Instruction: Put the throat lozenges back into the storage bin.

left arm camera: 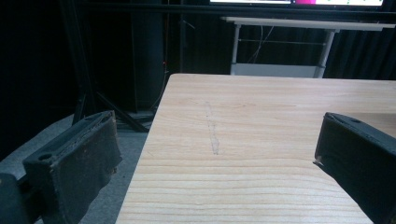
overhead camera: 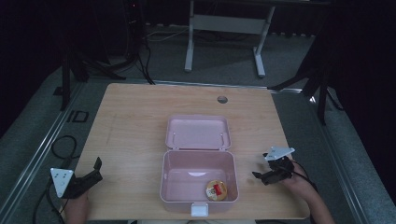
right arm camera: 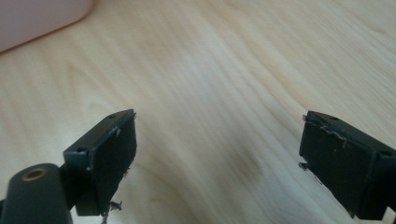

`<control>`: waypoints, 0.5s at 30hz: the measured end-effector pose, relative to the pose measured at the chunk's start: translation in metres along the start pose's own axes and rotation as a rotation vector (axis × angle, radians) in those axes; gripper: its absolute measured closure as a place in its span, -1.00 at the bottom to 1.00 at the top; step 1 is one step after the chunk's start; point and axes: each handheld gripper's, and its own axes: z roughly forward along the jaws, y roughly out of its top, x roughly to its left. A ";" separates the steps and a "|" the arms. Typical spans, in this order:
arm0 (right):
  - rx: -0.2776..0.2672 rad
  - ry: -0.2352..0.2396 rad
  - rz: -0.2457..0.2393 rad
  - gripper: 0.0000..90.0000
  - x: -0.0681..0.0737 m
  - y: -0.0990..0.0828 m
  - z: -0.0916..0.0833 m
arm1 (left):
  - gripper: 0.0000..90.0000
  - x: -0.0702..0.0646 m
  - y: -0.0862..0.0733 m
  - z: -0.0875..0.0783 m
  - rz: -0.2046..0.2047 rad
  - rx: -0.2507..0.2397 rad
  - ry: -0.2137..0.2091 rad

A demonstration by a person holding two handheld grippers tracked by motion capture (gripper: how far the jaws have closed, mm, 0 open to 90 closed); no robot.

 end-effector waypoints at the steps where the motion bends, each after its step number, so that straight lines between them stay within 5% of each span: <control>1: -0.018 -0.015 0.010 -0.76 -0.001 -0.002 -0.001 | -0.99 0.000 0.000 0.000 0.001 0.000 0.000; 5: -0.092 -0.085 0.083 -0.76 -0.007 -0.014 -0.003 | -0.99 0.000 0.000 0.000 0.000 0.000 0.000; 11: -0.115 -0.164 0.138 -0.76 -0.005 -0.030 0.000 | -0.99 0.000 0.000 0.000 -0.001 0.000 0.000; 15: -0.177 -0.280 0.228 -0.76 -0.006 -0.039 -0.004 | -0.99 0.000 0.000 0.000 0.000 0.000 0.001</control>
